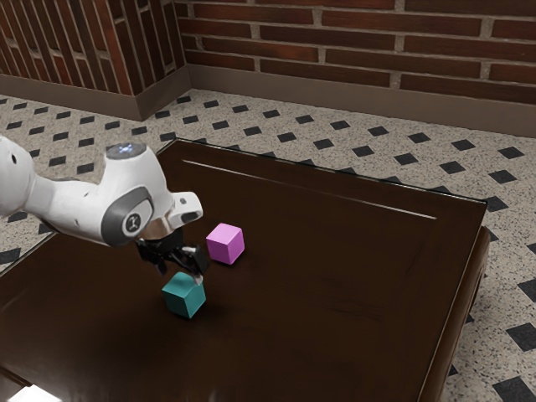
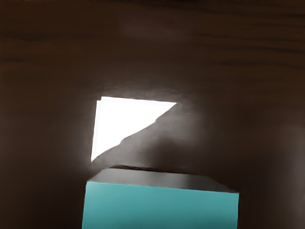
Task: Pick up the blue block with one arm, and put the blue block on the pink block with one arm
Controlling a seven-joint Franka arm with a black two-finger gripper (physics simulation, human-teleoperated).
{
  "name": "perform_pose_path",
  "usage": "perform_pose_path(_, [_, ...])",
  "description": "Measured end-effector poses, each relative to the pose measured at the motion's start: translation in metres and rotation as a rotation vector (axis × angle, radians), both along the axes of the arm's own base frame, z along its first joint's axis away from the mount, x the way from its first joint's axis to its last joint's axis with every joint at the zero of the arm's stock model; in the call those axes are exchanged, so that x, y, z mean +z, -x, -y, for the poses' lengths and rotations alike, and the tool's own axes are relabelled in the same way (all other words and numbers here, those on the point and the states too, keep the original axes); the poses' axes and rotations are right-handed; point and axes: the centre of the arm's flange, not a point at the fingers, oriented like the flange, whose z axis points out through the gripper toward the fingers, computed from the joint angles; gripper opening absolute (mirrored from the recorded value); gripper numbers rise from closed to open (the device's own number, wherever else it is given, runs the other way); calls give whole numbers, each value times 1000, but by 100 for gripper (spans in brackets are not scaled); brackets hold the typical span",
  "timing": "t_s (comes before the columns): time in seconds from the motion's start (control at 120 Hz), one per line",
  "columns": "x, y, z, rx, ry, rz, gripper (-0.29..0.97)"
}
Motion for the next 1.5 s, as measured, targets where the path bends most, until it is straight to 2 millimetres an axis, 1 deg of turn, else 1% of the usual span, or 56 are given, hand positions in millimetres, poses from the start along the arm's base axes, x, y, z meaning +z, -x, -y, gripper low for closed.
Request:
perform_pose_path(0.1, [-3, 1, 8, 2, 4, 7, 68])
perform_pose_path(0.233, [-5, 1, 0, 42, 14, 6, 68])
perform_pose_path(0.292, [-18, 1, -2, 50, 16, -15, 68])
perform_pose_path(0.383, [-30, 2, -1, 54, 17, -32, 67])
perform_pose_path(0.608, [-36, 3, -5, 30, 12, -56, 44])
perform_pose_path(0.675, [-36, 4, -8, 22, 9, -62, 41])
perform_pose_path(0.767, [-35, 3, -12, 11, 4, -61, 35])
perform_pose_path(0.833, [-29, -2, -14, -10, -12, -48, 32])
perform_pose_path(0.867, [-18, -10, -14, -20, -21, -32, 32])
perform_pose_path(0.992, [48, -56, -16, -50, -71, 31, 32])
perform_pose_path(1.025, [60, -70, -16, -49, -80, 38, 32])
perform_pose_path(1.058, [66, -84, -16, -49, -86, 40, 32])
perform_pose_path(1.158, [68, -125, -15, -43, -93, 27, 32])
perform_pose_path(1.225, [62, -141, -14, -36, -90, 11, 33])
perform_pose_path(1.317, [56, -149, -10, -29, -82, -13, 33])
perform_pose_path(1.392, [56, -155, -3, -26, -73, -19, 33])
perform_pose_path(1.483, [54, -156, 1, -19, -67, -29, 34])
perform_pose_path(1.5, [53, -156, 1, -16, -66, -31, 36])
